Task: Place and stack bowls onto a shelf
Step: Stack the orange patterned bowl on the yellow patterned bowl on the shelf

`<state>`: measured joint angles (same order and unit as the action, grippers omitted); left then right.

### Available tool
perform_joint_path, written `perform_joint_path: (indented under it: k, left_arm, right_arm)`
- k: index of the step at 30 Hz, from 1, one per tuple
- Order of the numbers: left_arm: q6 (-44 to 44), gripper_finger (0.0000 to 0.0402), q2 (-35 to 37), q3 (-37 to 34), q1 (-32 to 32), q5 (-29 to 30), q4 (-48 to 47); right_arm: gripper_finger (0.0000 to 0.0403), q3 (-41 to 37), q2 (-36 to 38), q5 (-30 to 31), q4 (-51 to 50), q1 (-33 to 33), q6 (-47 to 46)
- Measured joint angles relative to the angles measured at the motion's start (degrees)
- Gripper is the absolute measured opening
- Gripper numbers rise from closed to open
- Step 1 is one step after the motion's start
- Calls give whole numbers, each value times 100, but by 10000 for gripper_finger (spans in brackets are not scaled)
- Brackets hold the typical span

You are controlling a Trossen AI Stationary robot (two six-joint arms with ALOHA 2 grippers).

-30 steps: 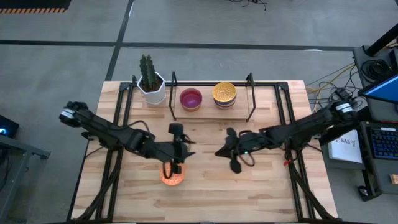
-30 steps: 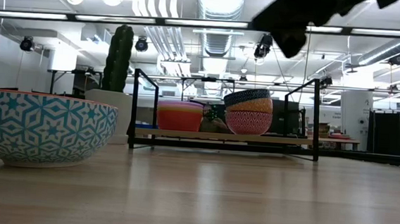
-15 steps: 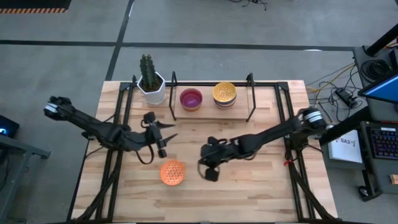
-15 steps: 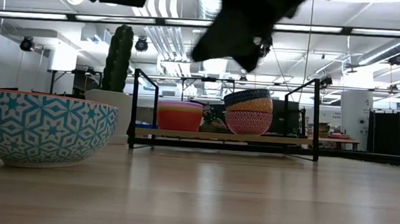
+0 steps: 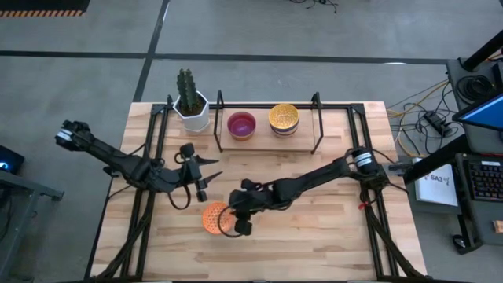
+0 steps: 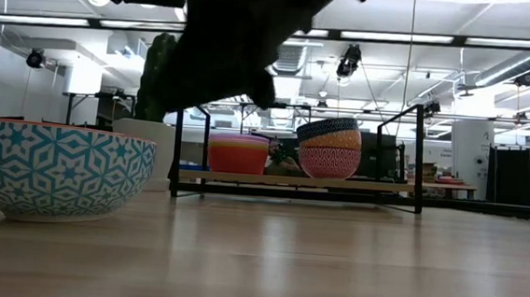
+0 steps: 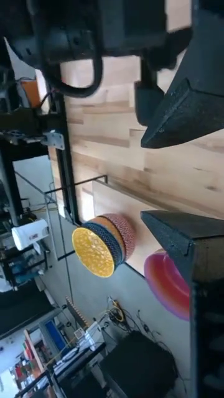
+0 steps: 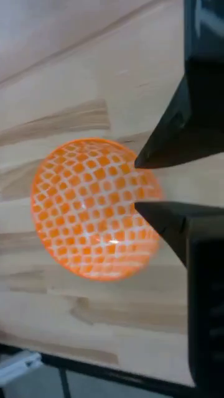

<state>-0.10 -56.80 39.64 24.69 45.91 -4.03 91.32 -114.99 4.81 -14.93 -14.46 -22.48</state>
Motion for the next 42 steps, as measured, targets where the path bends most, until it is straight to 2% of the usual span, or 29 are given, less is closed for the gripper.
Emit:
perform_joint_path:
  k: [4, 7, 15, 22, 24, 28, 29, 36, 42]
  left_arm:
    - [49, 158, 13, 0, 92, 0, 4]
    - [64, 158, 28, 0, 132, 1, 6]
    - [134, 158, 42, 0, 153, 2, 39]
    - [236, 158, 44, 0, 153, 4, 94]
    - [257, 158, 44, 0, 153, 4, 109]
    - [284, 158, 44, 0, 153, 7, 144]
    - [284, 158, 44, 0, 153, 7, 148]
    - [284, 158, 44, 0, 153, 13, 198]
    - [282, 158, 42, 136, 153, 18, 254]
  right_arm:
    - [134, 277, -353, 523, -20, 79, -76]
    - [158, 456, -563, 576, -9, 182, -405]
    - [165, 718, -945, 569, -5, 249, -498]
    - [138, 718, -1032, 530, 32, 249, -610]
    - [114, 714, -1032, 528, 30, 249, -618]
    - [31, 711, -1032, 530, 27, 249, -612]
    - [21, 711, -1032, 517, 23, 249, -590]
    - [12, 691, -823, 155, -356, 338, -466]
    - [11, 691, 69, 132, -1590, 671, -242]
